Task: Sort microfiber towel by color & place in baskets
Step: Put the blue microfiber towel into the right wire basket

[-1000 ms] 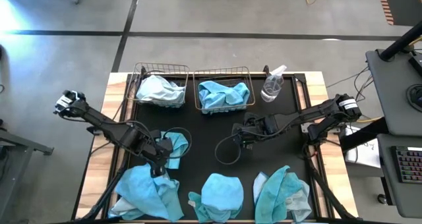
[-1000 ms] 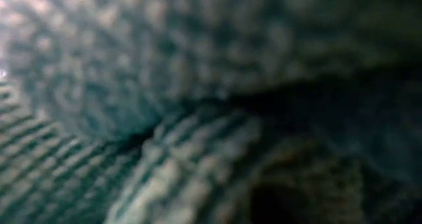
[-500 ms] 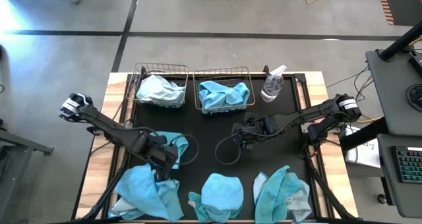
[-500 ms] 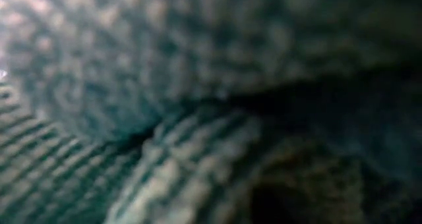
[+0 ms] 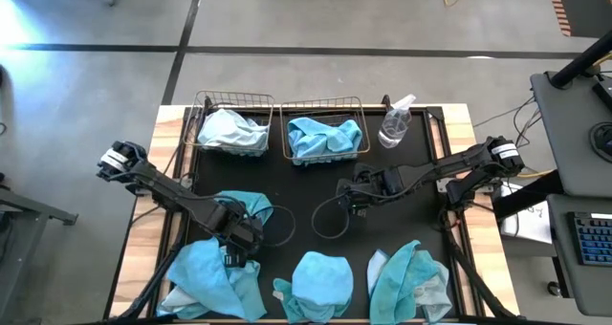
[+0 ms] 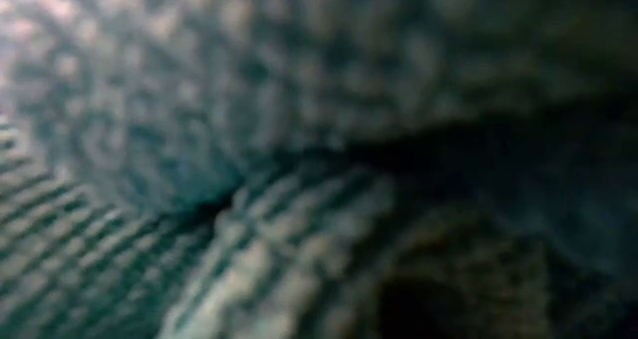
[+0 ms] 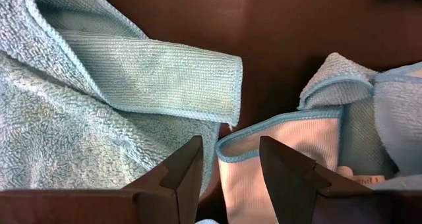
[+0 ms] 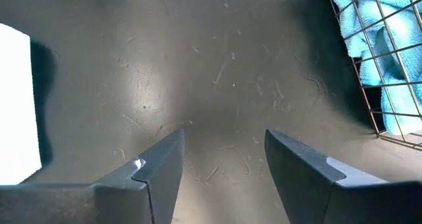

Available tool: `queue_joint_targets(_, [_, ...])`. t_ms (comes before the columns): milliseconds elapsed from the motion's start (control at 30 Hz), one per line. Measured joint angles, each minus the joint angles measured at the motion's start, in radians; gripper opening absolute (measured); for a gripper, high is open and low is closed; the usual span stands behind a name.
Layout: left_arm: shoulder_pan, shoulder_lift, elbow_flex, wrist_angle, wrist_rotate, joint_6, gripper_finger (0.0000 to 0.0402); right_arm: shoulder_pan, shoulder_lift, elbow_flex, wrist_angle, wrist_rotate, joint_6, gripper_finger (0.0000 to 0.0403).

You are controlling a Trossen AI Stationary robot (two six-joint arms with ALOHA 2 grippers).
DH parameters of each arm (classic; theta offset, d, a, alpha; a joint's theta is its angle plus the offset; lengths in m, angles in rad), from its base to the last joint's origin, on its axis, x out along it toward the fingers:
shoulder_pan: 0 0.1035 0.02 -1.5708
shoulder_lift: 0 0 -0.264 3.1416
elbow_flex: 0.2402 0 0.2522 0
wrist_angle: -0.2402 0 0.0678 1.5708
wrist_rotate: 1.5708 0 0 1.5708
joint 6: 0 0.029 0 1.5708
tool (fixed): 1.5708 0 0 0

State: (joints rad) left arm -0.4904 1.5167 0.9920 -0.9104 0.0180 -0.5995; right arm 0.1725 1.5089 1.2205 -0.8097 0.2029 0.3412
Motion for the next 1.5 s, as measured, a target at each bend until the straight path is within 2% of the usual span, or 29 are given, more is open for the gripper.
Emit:
queue_joint_targets(533, [0.000, 0.001, 0.000, 0.002, -0.012, 0.020, 0.0134, 0.000, 0.000, -0.030, 0.004, 0.000, 0.007, 0.0206])
queue_joint_targets(733, [0.008, 0.001, 0.000, -0.014, -0.127, 0.056, 0.0134, 0.000, 0.000, -0.040, 0.016, 0.000, 0.007, 0.0206])
queue_joint_targets(900, [0.030, 0.001, -0.003, -0.034, -0.162, 0.072, 0.0134, 0.000, 0.000, -0.040, 0.016, 0.000, 0.007, 0.0206])
queue_joint_targets(1367, [0.085, 0.000, -0.151, 0.005, -0.171, 0.056, 0.0134, 0.000, 0.000, -0.047, 0.026, 0.000, 0.002, 0.0206])
queue_joint_targets(1500, [0.110, -0.001, -0.185, 0.059, -0.214, 0.042, 0.0134, 0.000, 0.000, -0.047, 0.038, 0.000, 0.000, 0.0206])
